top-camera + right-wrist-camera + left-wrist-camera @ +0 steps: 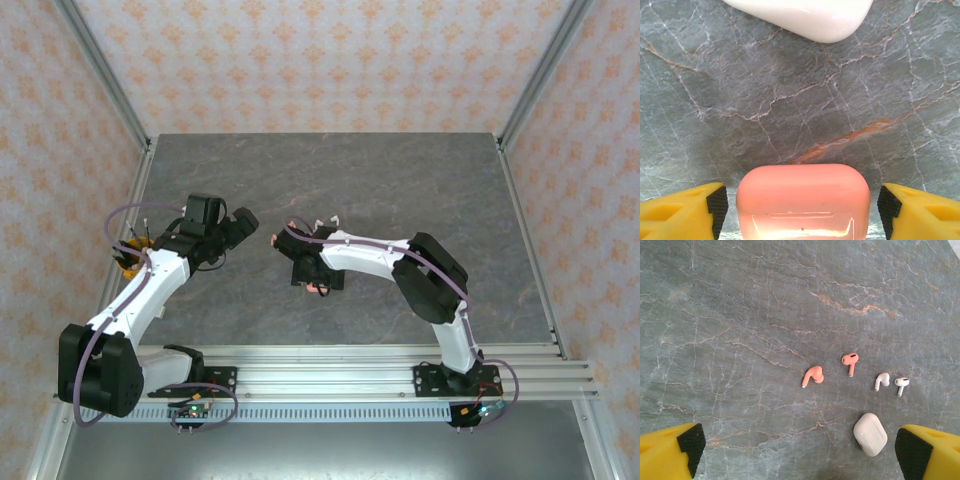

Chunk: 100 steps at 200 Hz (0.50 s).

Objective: Insert the wireless bluetooth earbuds into the charging case

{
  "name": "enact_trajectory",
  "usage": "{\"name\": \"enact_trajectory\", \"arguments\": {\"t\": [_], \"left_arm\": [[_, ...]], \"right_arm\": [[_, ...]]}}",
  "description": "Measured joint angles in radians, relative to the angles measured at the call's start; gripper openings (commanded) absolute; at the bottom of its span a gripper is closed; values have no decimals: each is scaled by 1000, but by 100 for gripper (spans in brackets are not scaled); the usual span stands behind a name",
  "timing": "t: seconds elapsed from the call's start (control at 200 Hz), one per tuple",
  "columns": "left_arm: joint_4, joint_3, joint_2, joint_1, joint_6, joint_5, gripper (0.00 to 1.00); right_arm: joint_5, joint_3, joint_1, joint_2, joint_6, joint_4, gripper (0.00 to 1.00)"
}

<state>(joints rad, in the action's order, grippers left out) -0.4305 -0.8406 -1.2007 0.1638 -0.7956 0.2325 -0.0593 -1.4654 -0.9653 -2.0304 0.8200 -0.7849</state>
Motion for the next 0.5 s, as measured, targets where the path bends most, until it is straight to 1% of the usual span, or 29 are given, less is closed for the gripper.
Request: {"name": "enact_trajectory", "arguments": {"t": [0.345, 0.5], "left_arm": [[0, 0, 0, 0, -1, 0, 100], [0, 0, 0, 0, -1, 0, 100]], "right_arm": [[0, 7, -1, 0, 3, 0, 74], [3, 8, -8, 0, 4, -1, 74]]}}
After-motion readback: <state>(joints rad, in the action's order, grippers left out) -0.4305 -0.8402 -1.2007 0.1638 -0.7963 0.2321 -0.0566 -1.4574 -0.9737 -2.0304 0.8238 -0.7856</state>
